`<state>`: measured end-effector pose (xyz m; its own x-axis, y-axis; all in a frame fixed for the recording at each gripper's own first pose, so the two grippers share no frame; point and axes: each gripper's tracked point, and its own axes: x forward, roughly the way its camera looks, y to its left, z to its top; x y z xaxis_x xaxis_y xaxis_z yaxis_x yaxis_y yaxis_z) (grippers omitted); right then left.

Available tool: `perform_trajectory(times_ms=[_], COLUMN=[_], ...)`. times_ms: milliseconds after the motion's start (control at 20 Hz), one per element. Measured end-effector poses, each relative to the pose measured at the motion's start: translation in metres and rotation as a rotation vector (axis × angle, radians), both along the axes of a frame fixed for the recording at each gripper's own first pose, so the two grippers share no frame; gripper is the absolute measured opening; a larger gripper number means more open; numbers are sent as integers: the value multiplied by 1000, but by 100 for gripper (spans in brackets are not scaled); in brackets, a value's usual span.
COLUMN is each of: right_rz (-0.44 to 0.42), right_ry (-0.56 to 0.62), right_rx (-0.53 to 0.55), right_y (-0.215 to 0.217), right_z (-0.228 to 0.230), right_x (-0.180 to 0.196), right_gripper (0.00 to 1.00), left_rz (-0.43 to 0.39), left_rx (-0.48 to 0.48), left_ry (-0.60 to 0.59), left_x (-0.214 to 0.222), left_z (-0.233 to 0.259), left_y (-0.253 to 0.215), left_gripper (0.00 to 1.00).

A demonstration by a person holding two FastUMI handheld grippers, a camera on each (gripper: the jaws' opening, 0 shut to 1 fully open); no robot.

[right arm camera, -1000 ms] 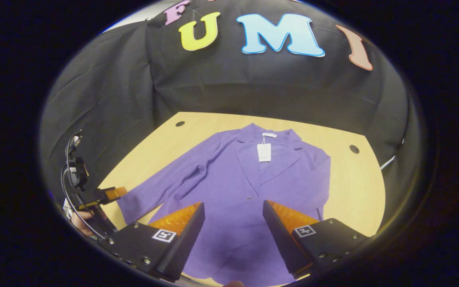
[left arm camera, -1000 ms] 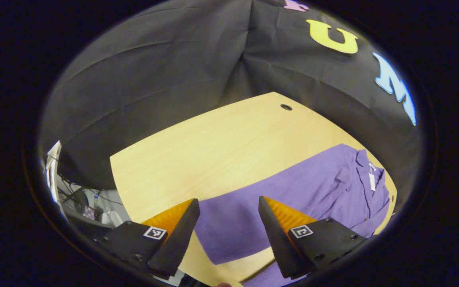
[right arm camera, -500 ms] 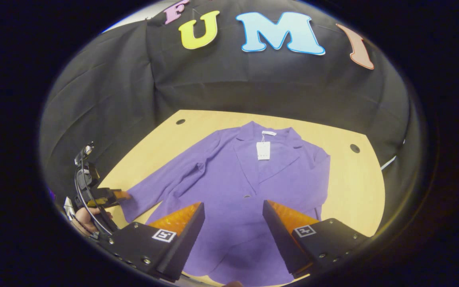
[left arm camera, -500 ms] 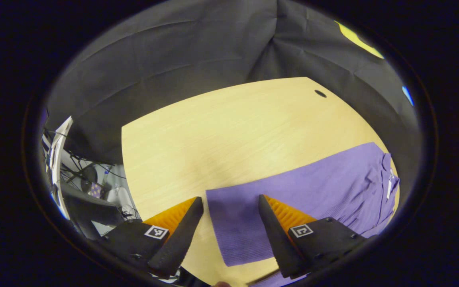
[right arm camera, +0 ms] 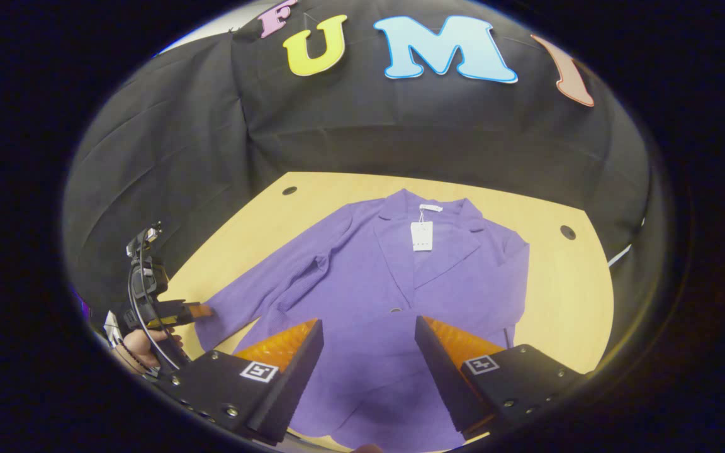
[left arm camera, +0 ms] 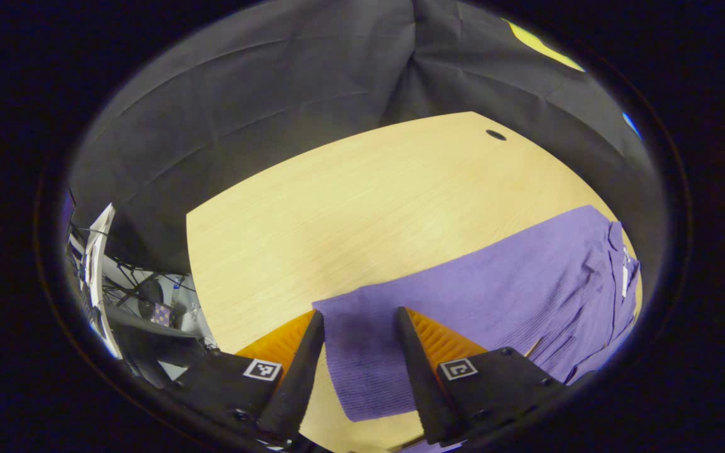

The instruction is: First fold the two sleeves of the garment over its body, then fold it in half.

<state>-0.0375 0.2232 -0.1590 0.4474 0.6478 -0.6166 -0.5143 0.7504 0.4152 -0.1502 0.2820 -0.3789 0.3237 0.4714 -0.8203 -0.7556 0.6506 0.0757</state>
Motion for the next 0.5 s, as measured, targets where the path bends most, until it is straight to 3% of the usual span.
perform_trajectory(times_ms=[100,150,250,500], right_rz=[1,0,-3,-7], right_ry=[4,5,5,-10], right_rx=[7,11,17,15], right_y=[1,2,2,-1], right_z=[0,0,0,0], right_x=[0,2,3,5], right_gripper=[91,91,91,92], left_rz=[-18,-30,-44,-37], left_rx=[4,0,7,-43], left_ry=[-28,-51,-32,-55], left_x=[10,15,16,19], left_z=[0,0,0,4], left_y=[-7,-11,-11,-8], left_gripper=[53,31,11,7])
